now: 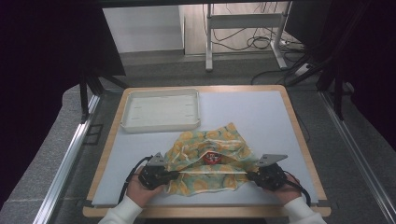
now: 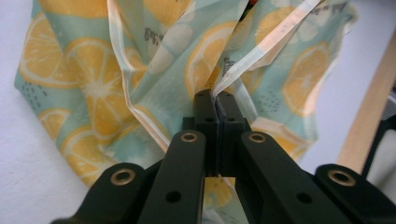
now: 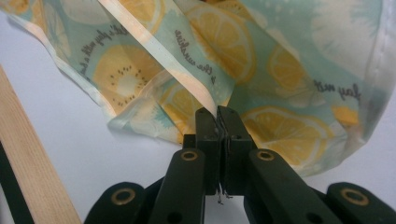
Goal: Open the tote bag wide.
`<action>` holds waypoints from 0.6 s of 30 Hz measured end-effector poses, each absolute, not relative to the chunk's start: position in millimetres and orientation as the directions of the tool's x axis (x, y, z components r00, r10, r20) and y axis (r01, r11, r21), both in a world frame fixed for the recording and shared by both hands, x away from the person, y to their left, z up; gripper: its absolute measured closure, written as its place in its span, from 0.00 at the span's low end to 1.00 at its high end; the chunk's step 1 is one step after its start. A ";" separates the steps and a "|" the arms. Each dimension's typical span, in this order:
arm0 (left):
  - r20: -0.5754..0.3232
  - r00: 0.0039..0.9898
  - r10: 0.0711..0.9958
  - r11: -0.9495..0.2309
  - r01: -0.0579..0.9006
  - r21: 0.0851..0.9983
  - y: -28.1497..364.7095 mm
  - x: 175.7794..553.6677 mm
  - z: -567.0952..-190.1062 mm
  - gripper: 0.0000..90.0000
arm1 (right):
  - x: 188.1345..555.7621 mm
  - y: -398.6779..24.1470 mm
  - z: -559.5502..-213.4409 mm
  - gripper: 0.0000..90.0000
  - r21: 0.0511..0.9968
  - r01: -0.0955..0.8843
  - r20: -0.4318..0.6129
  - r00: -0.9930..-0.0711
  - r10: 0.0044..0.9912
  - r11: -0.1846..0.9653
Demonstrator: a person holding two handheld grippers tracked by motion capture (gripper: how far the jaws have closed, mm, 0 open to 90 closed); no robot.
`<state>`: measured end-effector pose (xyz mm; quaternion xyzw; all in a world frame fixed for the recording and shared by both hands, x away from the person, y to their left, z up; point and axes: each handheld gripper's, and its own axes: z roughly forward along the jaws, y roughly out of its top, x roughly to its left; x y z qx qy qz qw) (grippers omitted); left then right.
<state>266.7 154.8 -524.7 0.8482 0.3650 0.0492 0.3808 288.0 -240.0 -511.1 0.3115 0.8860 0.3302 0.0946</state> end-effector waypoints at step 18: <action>-0.186 0.723 0.665 -0.446 0.585 0.678 155.5 267.8 -527.8 0.97 | 288.1 -241.2 -514.0 0.93 0.630 0.491 0.030 -0.789 0.613 0.602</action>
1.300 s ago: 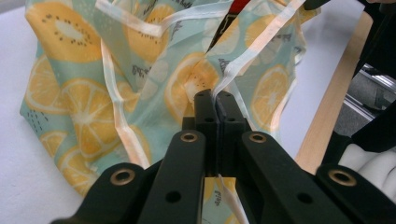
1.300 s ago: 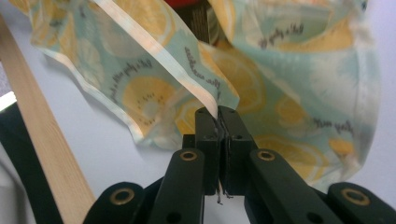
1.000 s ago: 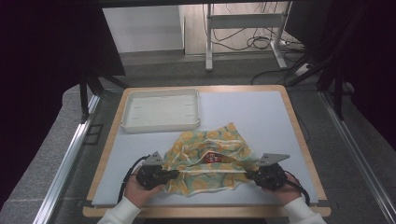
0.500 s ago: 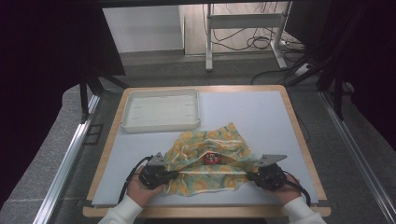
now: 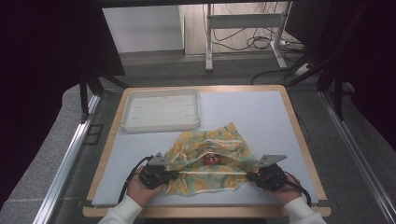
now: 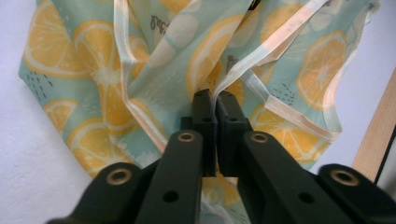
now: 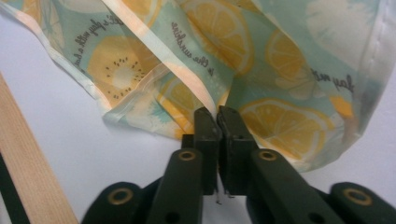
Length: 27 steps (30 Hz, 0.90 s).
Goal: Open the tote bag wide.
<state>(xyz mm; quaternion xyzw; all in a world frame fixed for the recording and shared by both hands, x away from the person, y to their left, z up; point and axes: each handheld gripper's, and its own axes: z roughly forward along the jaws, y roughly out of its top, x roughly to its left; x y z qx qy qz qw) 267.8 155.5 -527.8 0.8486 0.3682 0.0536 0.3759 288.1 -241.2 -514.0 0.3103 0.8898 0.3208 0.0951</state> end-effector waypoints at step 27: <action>-0.191 0.670 0.717 -0.260 0.512 0.819 167.1 255.0 -480.3 0.41 | 277.3 -235.4 -465.1 0.42 0.822 0.376 0.016 -0.766 0.643 0.428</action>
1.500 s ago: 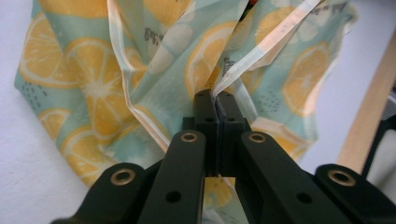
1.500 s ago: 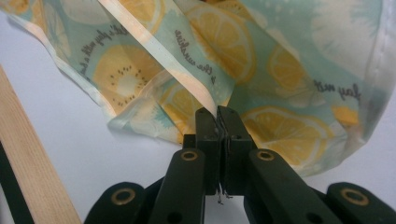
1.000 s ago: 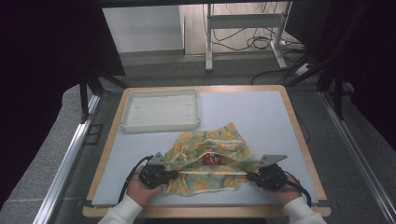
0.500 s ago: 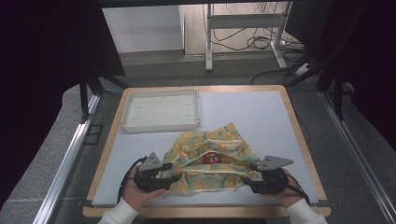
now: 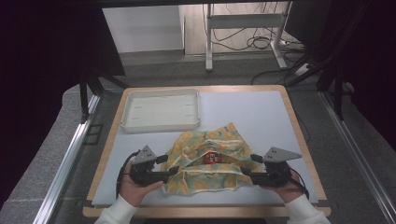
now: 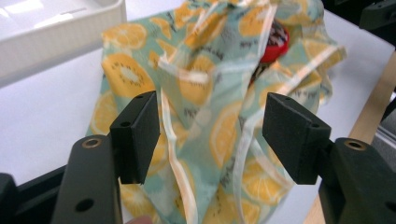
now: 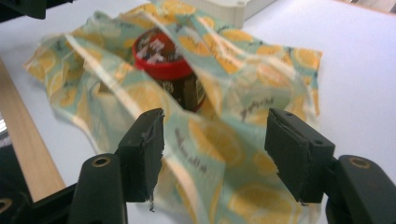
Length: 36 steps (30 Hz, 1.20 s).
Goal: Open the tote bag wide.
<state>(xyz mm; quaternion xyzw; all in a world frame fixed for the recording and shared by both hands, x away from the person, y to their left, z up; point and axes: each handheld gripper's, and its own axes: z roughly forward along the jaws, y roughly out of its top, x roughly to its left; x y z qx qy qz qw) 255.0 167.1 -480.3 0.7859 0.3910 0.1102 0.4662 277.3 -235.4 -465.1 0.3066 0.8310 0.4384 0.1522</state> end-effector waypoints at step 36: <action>-0.205 0.676 0.708 -0.285 0.539 0.793 140.7 276.9 -477.9 0.45 | 306.2 -229.1 -452.8 0.42 0.836 0.400 0.041 -0.728 0.684 0.375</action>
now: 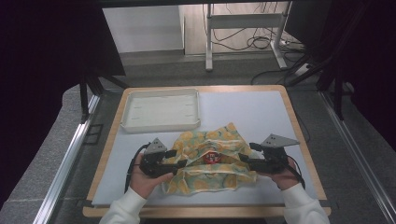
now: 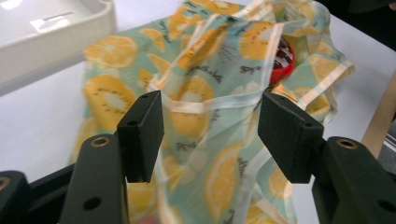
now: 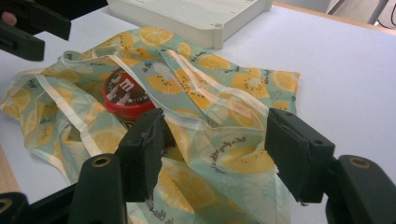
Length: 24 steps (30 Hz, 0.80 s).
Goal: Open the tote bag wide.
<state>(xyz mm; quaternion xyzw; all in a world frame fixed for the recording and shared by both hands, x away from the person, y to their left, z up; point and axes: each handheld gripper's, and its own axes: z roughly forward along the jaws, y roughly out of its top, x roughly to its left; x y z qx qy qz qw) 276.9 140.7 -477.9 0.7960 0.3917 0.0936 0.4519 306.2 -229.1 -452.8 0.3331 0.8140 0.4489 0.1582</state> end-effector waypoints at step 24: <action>-0.190 0.729 0.657 -0.385 0.541 0.747 111.8 288.8 -493.4 0.95 | 306.4 -227.4 -453.8 0.41 0.832 0.400 0.035 -0.730 0.682 0.385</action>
